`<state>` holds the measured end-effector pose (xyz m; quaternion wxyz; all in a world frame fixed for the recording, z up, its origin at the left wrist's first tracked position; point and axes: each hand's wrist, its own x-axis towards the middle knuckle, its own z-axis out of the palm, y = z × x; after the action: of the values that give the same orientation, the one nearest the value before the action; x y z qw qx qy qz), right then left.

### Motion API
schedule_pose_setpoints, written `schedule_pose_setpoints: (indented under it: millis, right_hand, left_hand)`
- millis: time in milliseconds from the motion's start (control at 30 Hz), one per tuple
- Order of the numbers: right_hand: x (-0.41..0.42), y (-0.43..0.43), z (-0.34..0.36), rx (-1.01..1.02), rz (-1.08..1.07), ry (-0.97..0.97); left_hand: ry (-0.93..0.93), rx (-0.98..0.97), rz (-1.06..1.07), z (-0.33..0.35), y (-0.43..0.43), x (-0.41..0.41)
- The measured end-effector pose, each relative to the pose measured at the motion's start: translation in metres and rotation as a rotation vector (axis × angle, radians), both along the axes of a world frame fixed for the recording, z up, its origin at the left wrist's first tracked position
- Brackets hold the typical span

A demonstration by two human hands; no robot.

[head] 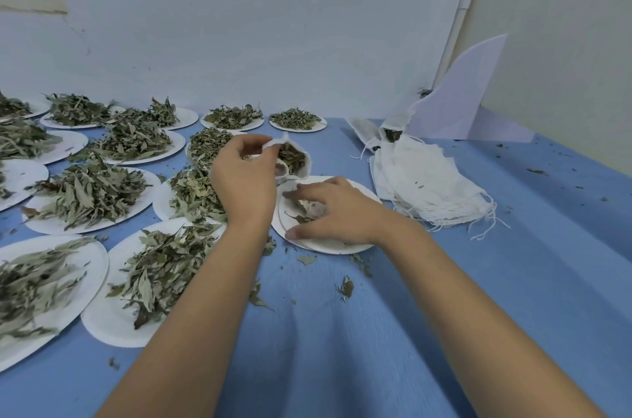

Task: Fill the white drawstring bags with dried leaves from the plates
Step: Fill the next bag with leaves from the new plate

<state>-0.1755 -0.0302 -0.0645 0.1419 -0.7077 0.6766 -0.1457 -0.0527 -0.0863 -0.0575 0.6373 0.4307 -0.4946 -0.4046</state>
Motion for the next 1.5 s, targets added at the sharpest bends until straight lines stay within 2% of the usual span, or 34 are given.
schedule_pose_setpoints:
  millis: [133,500,600,700,800,933,1167,1500]
  right_hand:
    - [-0.006,-0.004,-0.007,0.001,0.015,-0.019]
    - [-0.018,-0.003,-0.014,-0.237,-0.156,-0.01]
    - [-0.028,0.0,-0.003,-0.281,-0.187,-0.148]
    - [-0.04,0.007,0.011,-0.039,-0.151,-0.223]
    - [-0.049,0.015,0.019,0.229,-0.126,-0.173]
    - [-0.049,0.016,0.019,0.299,-0.106,-0.105]
    - [-0.046,0.011,0.008,0.09,-0.165,-0.14]
    - [-0.016,-0.007,-0.015,-0.423,-0.28,-0.323]
  left_hand:
    - [0.014,0.002,-0.018,0.001,0.002,-0.001]
    - [-0.023,0.014,-0.075,-0.001,0.008,-0.006]
    - [-0.031,0.007,-0.076,-0.001,0.008,-0.007]
    - [-0.033,0.0,-0.066,-0.001,0.008,-0.007]
    - [-0.029,-0.01,-0.064,-0.001,0.008,-0.007]
    - [-0.023,-0.012,-0.069,-0.002,0.008,-0.008]
    - [-0.031,-0.006,-0.079,-0.002,0.008,-0.008]
    - [-0.009,-0.013,-0.037,-0.001,0.007,-0.005]
